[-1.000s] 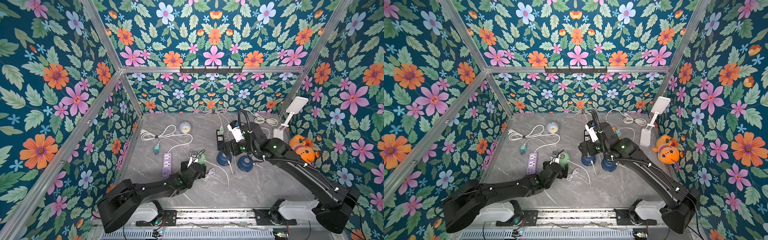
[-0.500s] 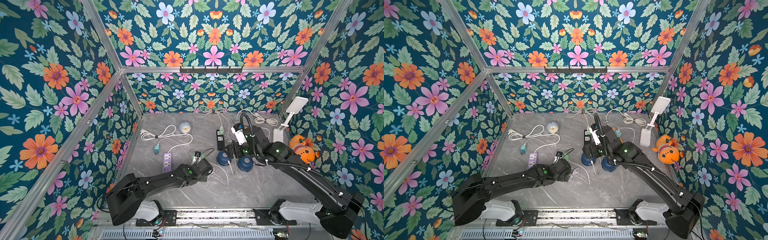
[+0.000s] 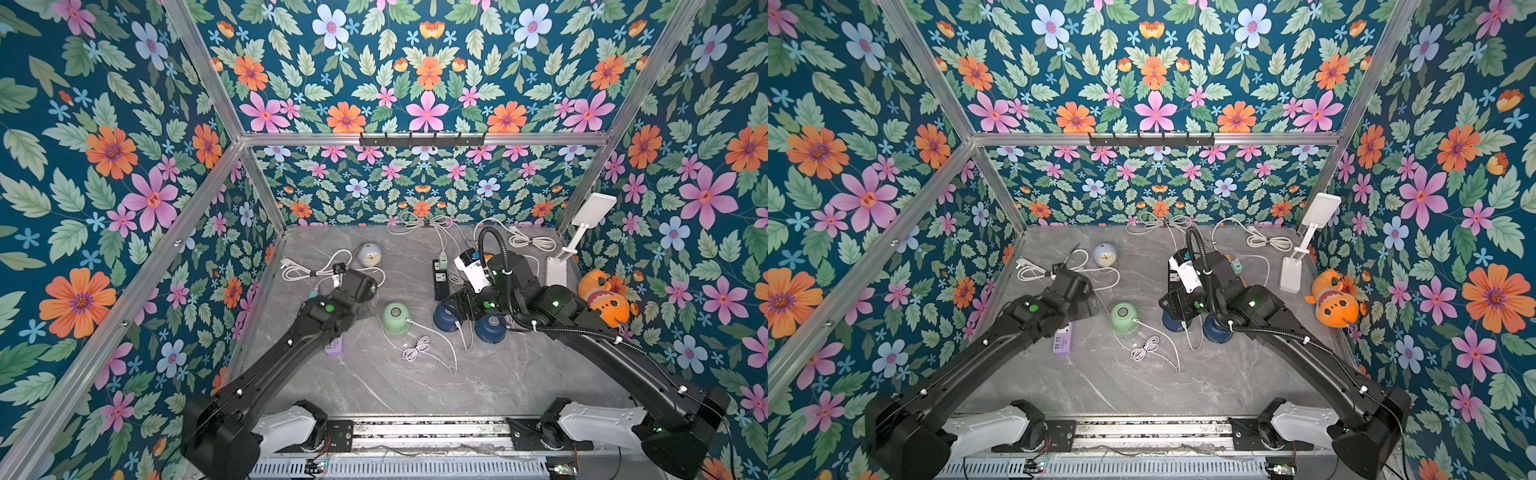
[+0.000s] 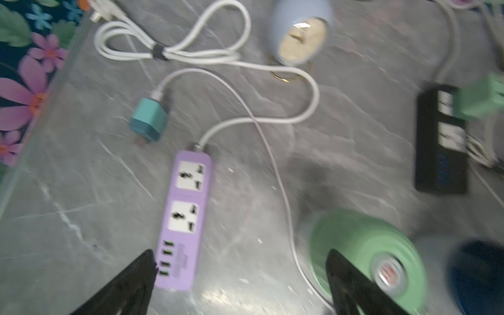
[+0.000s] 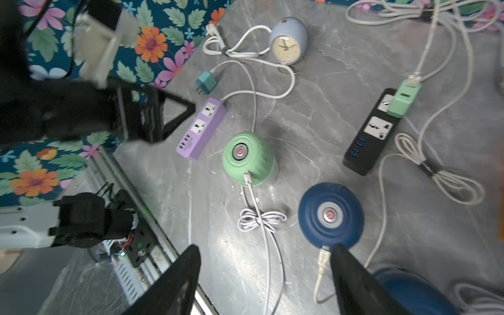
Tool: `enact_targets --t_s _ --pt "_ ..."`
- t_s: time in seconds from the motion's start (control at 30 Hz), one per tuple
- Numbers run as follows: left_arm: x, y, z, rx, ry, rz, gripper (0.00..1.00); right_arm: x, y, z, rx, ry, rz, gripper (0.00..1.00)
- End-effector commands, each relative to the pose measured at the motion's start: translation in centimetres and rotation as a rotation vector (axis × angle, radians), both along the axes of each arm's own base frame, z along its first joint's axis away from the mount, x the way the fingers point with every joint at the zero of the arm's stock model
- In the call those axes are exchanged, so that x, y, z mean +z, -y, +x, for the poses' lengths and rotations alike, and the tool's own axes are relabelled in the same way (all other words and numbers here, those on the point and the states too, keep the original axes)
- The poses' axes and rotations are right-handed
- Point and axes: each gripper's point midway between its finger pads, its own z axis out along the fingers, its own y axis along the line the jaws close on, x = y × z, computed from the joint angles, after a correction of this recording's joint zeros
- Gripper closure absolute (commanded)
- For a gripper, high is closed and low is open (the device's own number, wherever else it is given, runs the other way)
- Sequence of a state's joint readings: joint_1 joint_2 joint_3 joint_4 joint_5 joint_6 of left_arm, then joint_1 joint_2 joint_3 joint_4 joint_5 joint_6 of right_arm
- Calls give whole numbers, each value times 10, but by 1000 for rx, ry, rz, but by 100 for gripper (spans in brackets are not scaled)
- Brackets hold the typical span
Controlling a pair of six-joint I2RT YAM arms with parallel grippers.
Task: Charge the cordless meat grinders
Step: Pick up the plug from the center of the board.
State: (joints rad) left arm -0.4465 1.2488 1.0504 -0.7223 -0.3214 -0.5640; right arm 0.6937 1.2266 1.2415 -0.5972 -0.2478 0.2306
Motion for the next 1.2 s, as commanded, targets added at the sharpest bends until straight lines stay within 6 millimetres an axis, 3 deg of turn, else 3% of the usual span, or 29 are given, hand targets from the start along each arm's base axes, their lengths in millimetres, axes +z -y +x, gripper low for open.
enact_targets --t_s 0.0,0.07,0.17,0.3,0.47,0.67,1.17 --pt "-6 -36 33 -73 -84 83 22 15 -29 -12 93 -44 136 26" --pt "-24 -62 56 -66 -167 110 31 14 -36 -15 107 -50 154 26" --pt "-56 -96 79 -58 -301 101 35 11 -45 -20 126 -68 160 25" --pt "-88 -116 93 -87 -413 88 34 9 -49 -23 136 -69 156 21" --pt "-116 -113 103 -115 -435 32 28 6 -53 -20 139 -77 150 19" --pt "-139 -113 101 -123 -477 33 31 2 -55 -18 136 -84 143 19" --pt "-142 -118 84 -88 -500 51 55 1 -58 -16 141 -91 148 19"
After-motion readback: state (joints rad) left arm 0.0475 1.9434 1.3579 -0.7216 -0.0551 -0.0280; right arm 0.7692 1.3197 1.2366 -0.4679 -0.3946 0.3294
